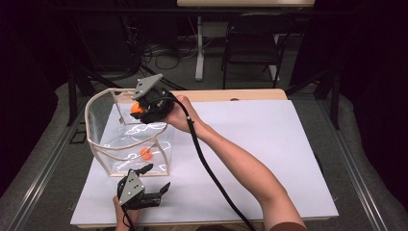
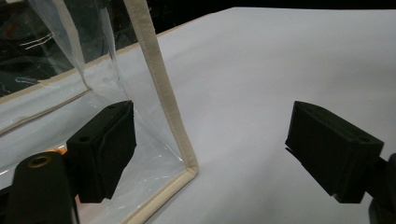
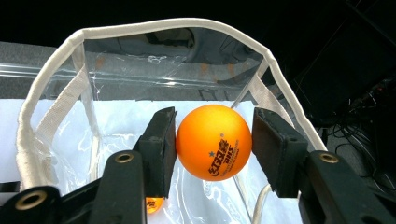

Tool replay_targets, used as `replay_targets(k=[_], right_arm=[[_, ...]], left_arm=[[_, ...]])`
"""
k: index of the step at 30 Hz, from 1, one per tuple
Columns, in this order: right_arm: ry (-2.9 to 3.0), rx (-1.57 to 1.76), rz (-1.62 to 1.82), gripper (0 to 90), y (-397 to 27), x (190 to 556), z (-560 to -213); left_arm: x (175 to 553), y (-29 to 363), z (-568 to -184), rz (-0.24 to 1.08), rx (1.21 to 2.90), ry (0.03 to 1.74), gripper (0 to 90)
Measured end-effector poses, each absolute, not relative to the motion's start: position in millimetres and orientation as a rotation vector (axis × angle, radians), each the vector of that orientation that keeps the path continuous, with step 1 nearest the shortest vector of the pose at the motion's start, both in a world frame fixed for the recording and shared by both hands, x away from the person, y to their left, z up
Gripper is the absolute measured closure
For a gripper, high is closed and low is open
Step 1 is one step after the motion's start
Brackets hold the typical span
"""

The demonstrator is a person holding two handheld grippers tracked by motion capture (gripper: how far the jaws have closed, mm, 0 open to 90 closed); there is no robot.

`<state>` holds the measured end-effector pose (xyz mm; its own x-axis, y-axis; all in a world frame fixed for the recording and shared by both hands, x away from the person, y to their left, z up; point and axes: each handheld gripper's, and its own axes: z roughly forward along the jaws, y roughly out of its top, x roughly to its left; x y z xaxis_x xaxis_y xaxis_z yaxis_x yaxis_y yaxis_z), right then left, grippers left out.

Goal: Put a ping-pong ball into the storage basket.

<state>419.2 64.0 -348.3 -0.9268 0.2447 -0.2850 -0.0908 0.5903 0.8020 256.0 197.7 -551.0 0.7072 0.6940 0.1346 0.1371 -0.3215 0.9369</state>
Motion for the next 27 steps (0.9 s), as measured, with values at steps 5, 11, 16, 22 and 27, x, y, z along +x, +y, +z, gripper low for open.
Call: replay_targets(k=[5, 11, 16, 22, 27], right_arm=[[2.480, 0.117, 1.250, 50.8, 67.9, 418.4, -350.6], [2.518, 0.118, 1.221, 50.8, 74.2, 418.6, -355.7], [2.540, 0.108, 1.191, 50.8, 79.2, 417.8, -358.6], [2.555, 0.095, 1.165, 50.8, 82.9, 417.1, -360.4], [2.566, 0.094, 1.155, 50.8, 87.5, 417.0, -358.8]], left_arm=[[256.1, 197.8, -551.3, 0.646, 1.842, 0.652, 15.7], [255.7, 196.7, -551.2, 0.646, 1.842, 0.650, 15.8], [256.2, 197.4, -551.4, 0.646, 1.841, 0.650, 15.7], [255.7, 197.5, -551.1, 0.647, 1.841, 0.650, 15.8], [255.4, 197.2, -551.0, 0.644, 1.838, 0.650, 15.8]])
